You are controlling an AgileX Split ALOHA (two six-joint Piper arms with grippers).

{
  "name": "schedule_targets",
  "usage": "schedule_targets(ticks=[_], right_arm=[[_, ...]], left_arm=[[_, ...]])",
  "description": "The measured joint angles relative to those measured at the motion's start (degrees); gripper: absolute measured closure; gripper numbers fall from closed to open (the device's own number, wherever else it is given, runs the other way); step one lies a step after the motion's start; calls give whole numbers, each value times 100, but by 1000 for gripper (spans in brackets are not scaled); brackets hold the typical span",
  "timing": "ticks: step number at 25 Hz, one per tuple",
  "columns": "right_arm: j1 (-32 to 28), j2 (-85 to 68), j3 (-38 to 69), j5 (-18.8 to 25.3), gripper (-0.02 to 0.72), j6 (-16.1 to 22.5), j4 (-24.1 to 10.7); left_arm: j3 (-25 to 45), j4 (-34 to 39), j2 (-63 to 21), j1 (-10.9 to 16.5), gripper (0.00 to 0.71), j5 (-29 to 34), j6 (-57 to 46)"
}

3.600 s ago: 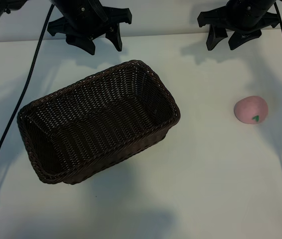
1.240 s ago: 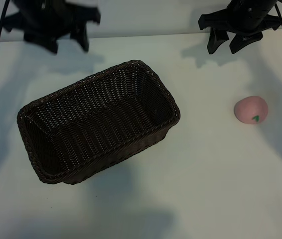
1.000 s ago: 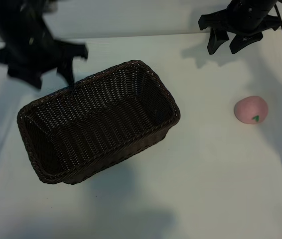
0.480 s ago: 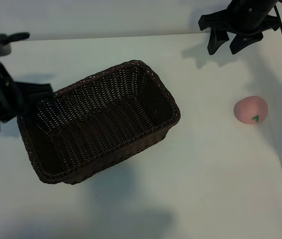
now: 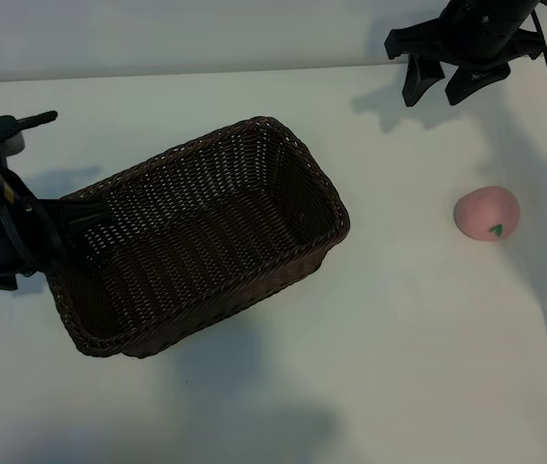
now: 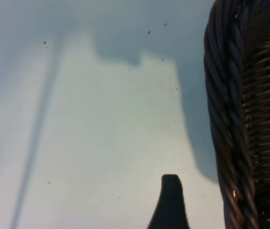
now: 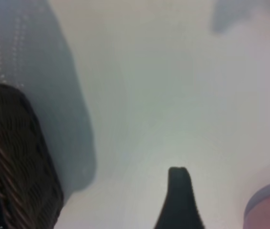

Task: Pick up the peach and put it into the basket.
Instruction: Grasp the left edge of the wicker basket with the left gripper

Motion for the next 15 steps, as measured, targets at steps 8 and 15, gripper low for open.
schedule_targets(ticks=[8, 15], right_arm=[[0, 0, 0, 0, 178, 0, 0], [0, 0, 0, 0, 178, -12, 0]], left_arm=[[2, -62, 681, 34, 112, -462, -130], [2, -914, 1277, 437, 112, -868, 625]])
